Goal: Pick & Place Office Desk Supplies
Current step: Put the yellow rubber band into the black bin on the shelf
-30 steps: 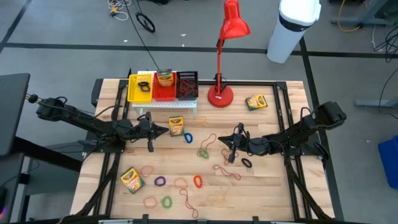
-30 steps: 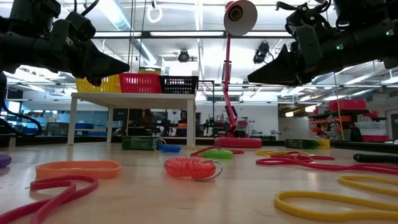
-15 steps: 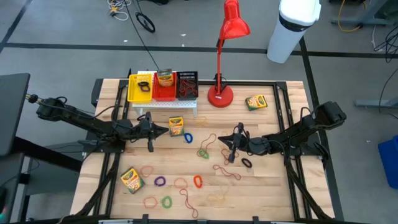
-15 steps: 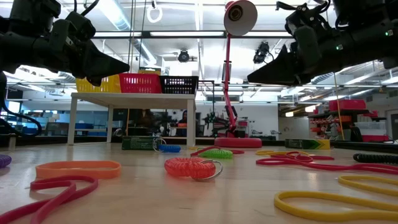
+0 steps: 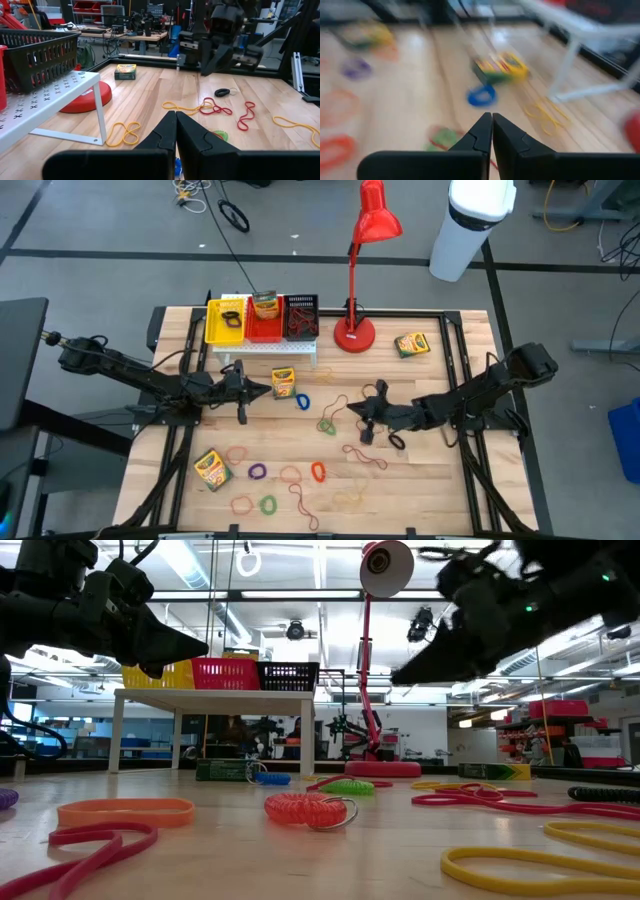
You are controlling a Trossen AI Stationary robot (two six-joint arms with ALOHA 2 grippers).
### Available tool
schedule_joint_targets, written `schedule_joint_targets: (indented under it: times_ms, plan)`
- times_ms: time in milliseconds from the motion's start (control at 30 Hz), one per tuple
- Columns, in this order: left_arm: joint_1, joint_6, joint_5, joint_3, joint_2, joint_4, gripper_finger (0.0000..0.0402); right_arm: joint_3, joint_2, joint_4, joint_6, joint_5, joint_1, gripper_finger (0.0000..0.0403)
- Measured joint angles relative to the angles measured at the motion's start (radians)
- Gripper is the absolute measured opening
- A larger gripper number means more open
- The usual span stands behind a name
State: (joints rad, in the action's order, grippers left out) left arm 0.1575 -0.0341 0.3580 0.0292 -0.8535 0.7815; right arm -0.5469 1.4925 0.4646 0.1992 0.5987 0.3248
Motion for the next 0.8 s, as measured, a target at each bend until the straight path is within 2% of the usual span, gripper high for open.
schedule_joint_targets:
  times_ms: [133,200,333,500,667,800]
  plan:
    - [0.0,0.0,0.0,0.0,0.0,0.0,0.001,-0.171,0.015,-0.36,0.093,0.012,0.002,0.0024]
    - [0.0,0.0,0.0,0.0,0.0,0.0,0.001,-0.23,0.016,-0.48,0.125,-0.04,0.002,0.0024]
    - [0.0,0.0,0.0,0.0,0.0,0.0,0.001,-0.294,0.016,-0.615,0.115,-0.166,-0.005,0.0038]
    - [0.0,0.0,0.0,0.0,0.0,0.0,0.001,-0.287,0.049,-0.663,0.165,-0.168,-0.005,0.0097]
    - [0.0,0.0,0.0,0.0,0.0,-0.003,0.001,-0.29,0.136,-0.584,0.226,-0.166,-0.005,0.0166]
    - [0.0,0.0,0.0,-0.001,0.0,-0.002,0.001,-0.325,0.189,-0.569,0.321,-0.21,-0.005,0.0202]
